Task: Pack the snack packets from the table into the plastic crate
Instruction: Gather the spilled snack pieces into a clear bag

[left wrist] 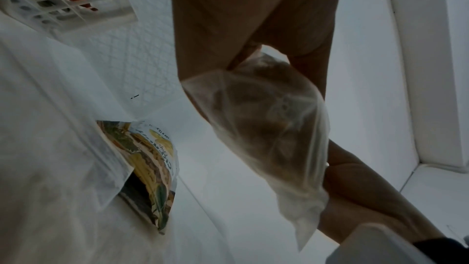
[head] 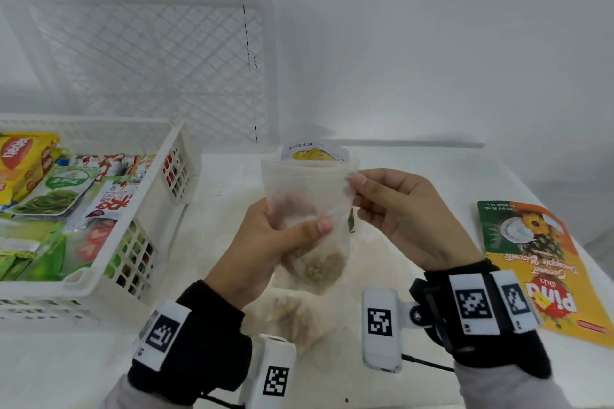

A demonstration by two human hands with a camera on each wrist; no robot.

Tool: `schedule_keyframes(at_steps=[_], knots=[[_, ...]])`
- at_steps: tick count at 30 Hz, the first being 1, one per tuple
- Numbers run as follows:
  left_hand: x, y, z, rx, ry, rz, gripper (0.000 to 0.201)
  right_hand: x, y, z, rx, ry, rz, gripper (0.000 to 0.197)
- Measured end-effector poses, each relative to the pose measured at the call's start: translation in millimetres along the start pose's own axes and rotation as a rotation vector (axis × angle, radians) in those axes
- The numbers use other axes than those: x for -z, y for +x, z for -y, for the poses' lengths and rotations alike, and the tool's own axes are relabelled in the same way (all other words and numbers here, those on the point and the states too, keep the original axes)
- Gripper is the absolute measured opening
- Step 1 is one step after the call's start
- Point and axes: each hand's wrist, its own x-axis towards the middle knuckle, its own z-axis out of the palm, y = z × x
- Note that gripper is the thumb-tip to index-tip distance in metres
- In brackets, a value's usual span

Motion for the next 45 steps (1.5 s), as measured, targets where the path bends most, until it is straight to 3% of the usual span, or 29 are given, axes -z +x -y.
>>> schedule_keyframes(at_steps=[4, 9, 13, 15, 19, 23, 28, 31, 34, 38, 43, 45], knots=[[-6, 0, 6, 0.015, 0.007, -0.003, 0.031, 0, -4, -2, 0.032, -0.009, -0.005, 0.019], [-12, 1, 9, 0.015, -0.122, -0.027, 0.044, 7, -11, -6, 0.049, 0.038, -0.05, 0.015], [-16, 4, 19, 0.029, -0.179, -0.161, 0.023, 23, -18, -15, 0.054, 0.033, -0.124, 0.008], [-19, 6, 25, 0.06, -0.182, -0.2, 0.015, 33, -20, -21, 0.046, 0.024, -0.167, 0.016], [-26, 10, 35, 0.119, -0.19, -0.236, 0.012, 49, -25, -32, 0.002, -0.011, -0.165, 0.006], [-32, 14, 44, 0.183, -0.155, -0.252, 0.014, 60, -26, -42, -0.043, -0.102, -0.193, 0.026], [-40, 14, 52, 0.187, -0.063, -0.275, 0.017, 70, -26, -49, -0.025, -0.189, -0.199, 0.003], [-45, 13, 55, 0.189, -0.003, -0.297, 0.018, 68, -24, -55, -0.03, -0.164, -0.227, 0.011], [-47, 14, 56, 0.211, 0.016, -0.313, 0.018, 66, -22, -59, -0.047, -0.113, -0.243, 0.006], [-45, 16, 57, 0.238, 0.032, -0.308, 0.018, 66, -21, -61, -0.062, -0.172, -0.203, 0.041], [-50, 14, 61, 0.266, 0.024, -0.269, 0.013, 66, -17, -66, -0.068, -0.113, -0.171, 0.043], [-48, 13, 62, 0.278, 0.031, -0.236, 0.025, 68, -16, -67, -0.051, -0.09, -0.167, 0.037]])
